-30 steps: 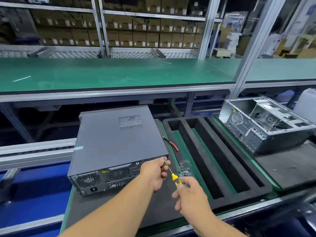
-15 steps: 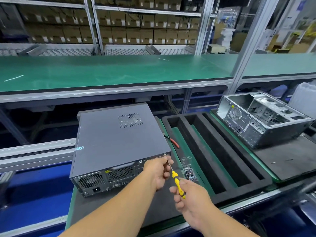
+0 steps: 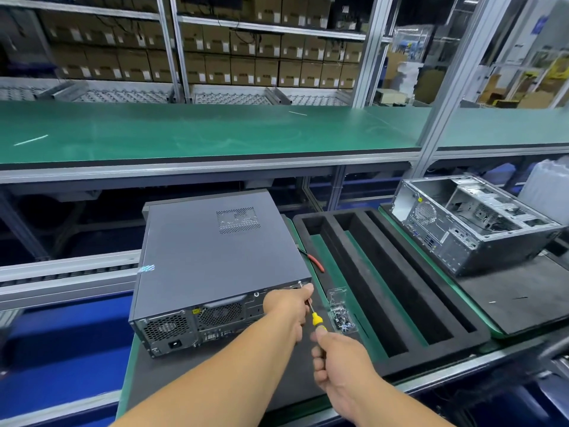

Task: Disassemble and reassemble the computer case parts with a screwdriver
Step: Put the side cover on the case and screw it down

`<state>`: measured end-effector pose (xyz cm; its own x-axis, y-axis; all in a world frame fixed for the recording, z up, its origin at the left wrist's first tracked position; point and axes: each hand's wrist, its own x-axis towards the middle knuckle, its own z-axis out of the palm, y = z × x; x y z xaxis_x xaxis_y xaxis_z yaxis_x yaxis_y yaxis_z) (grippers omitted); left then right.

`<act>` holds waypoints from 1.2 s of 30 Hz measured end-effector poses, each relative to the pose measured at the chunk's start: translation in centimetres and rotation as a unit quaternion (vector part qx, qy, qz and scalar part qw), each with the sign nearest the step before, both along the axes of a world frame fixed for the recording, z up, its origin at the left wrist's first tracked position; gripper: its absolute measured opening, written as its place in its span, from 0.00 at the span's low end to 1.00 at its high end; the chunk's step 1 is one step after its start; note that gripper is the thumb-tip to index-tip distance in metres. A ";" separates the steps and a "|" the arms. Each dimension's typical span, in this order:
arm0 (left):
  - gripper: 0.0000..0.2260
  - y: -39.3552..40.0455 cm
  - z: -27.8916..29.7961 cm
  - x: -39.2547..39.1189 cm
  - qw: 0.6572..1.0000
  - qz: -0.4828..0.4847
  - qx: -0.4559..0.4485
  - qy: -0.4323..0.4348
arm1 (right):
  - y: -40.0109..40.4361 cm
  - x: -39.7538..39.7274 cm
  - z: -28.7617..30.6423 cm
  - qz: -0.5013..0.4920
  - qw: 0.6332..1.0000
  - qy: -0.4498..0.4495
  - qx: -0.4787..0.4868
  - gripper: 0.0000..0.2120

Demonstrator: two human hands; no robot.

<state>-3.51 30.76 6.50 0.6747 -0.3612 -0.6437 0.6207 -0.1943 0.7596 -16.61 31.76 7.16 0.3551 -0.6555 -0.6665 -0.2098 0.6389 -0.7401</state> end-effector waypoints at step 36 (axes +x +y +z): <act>0.17 3.2 4.6 7.7 0.649 -0.366 0.201 -0.637 | 0.5 0.0 -1.1 0.157 0.863 0.186 -0.444 0.10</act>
<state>4.23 33.94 11.07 0.4948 -0.8599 0.1257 -0.8296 -0.4243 0.3630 -16.62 32.26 6.05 0.4774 -0.8768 -0.0577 -0.5975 -0.2758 -0.7529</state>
